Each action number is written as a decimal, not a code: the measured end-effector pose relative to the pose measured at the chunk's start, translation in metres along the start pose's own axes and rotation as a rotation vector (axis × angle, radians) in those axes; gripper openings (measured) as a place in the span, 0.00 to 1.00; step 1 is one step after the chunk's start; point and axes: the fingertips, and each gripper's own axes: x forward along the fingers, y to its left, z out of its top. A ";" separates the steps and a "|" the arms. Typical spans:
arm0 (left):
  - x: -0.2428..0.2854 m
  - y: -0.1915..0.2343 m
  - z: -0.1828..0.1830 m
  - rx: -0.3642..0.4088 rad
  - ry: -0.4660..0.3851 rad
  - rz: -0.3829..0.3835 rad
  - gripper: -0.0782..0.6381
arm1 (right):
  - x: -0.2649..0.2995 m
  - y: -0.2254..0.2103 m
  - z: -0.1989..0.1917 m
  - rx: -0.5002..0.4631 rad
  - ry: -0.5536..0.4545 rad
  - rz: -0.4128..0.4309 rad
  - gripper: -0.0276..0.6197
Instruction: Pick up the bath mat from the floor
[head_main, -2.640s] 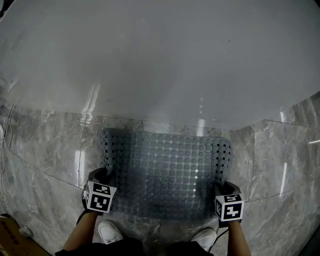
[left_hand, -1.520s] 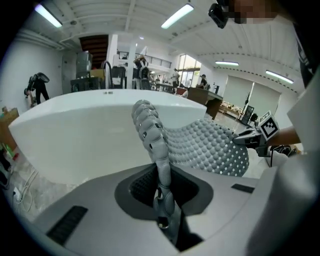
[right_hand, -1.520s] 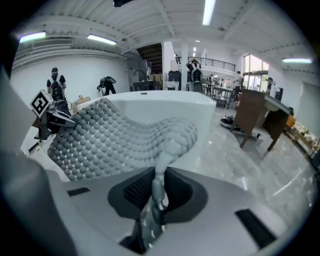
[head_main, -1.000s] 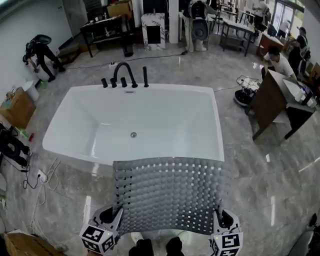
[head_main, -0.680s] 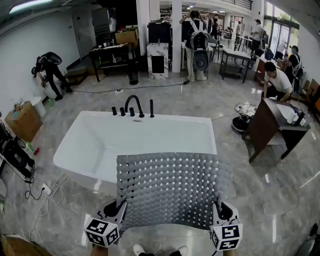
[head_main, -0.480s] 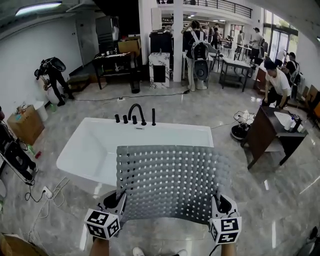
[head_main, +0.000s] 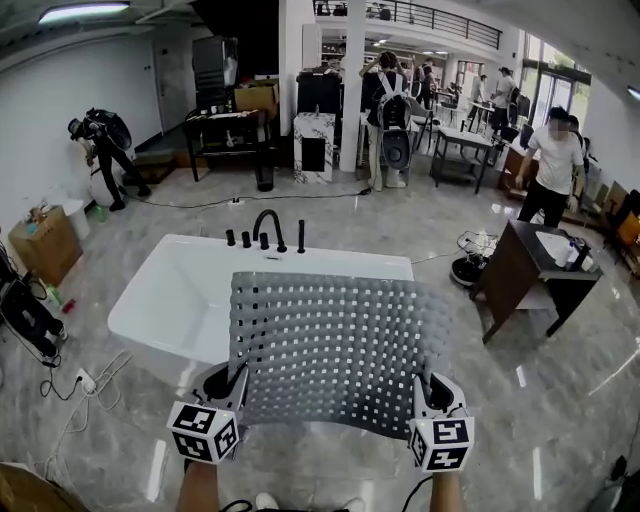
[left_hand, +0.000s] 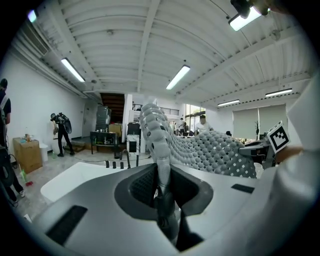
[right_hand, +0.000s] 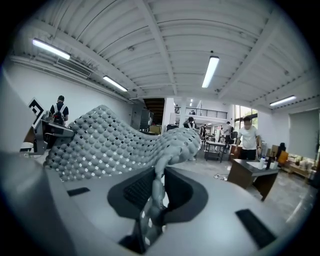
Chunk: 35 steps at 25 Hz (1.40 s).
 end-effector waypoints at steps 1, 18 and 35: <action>-0.001 0.000 0.000 0.004 -0.002 0.000 0.19 | -0.001 0.001 -0.001 0.001 0.001 -0.003 0.15; -0.005 -0.004 0.001 0.029 -0.013 -0.002 0.19 | -0.014 0.002 0.001 -0.014 -0.003 -0.018 0.15; -0.013 -0.002 -0.004 0.058 -0.013 0.026 0.19 | -0.013 0.008 -0.004 -0.018 -0.006 -0.002 0.15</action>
